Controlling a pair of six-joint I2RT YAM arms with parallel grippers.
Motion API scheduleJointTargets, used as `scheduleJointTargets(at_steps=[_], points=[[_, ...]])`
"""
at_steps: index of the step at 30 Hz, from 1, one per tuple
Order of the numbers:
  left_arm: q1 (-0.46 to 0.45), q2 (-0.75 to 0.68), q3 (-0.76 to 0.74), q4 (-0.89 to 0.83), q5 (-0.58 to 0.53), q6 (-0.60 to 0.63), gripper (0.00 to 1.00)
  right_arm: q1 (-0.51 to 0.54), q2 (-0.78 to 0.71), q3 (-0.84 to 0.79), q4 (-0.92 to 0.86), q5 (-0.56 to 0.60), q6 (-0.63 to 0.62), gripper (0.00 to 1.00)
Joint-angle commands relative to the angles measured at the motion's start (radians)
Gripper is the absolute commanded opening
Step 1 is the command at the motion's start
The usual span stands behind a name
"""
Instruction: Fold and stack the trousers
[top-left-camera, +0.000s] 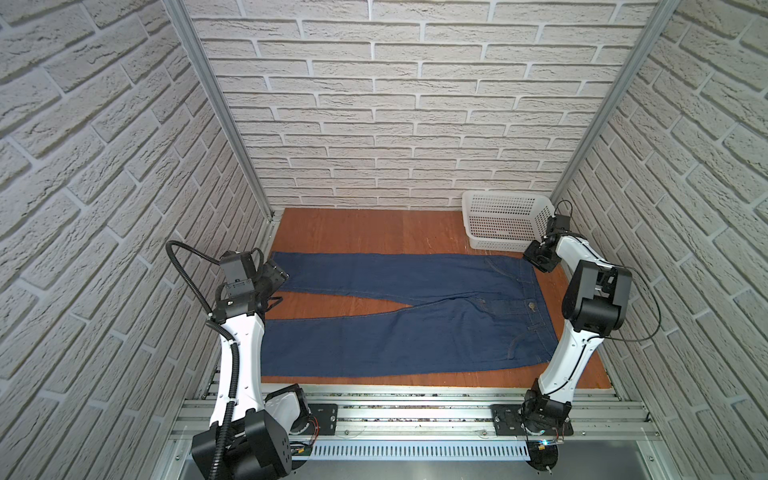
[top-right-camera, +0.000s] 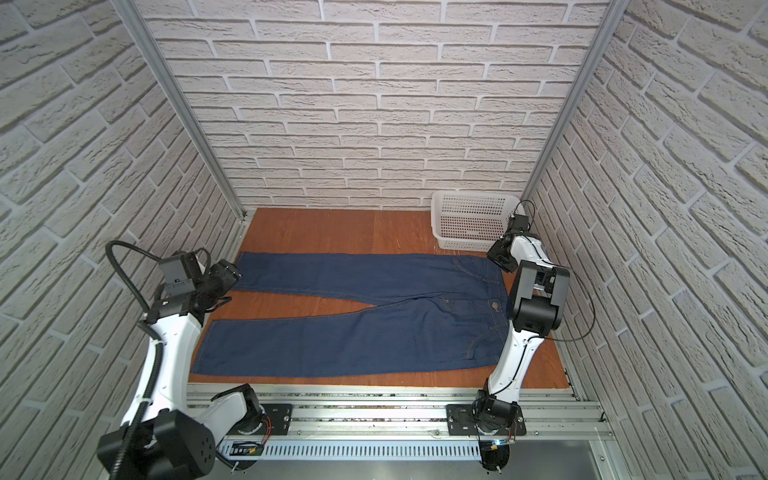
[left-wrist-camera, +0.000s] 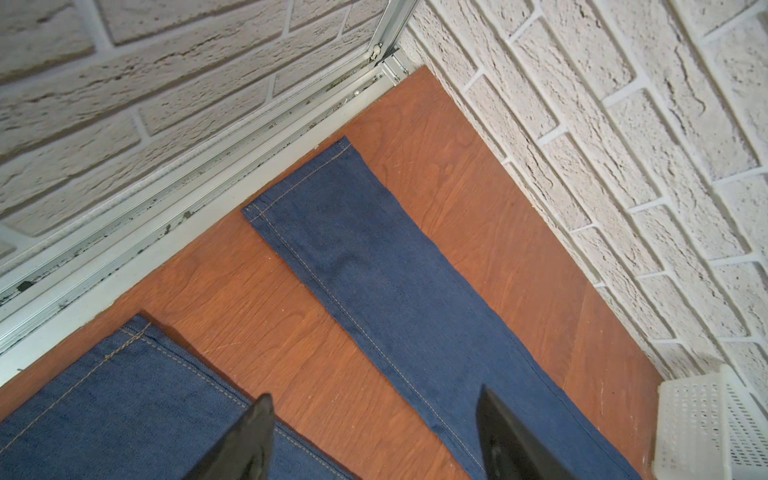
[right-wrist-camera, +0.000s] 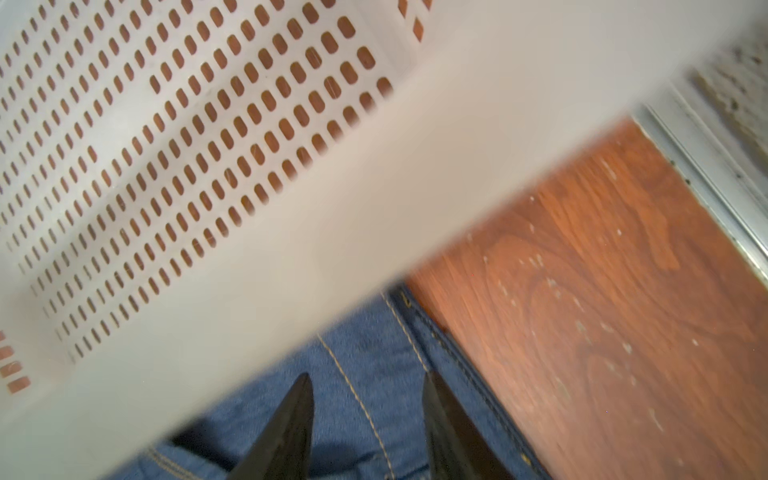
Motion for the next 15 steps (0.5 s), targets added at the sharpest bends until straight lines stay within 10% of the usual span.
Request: scheduleJointTargets(at_steps=[1, 15], points=[[0.007, -0.026, -0.013, 0.026, 0.013, 0.003, 0.76, -0.01, 0.025, 0.044, 0.022, -0.013, -0.024, 0.44], [0.007, -0.034, -0.014, 0.032, 0.02, 0.001, 0.76, -0.026, 0.134, 0.153, 0.016, -0.045, -0.039, 0.4]])
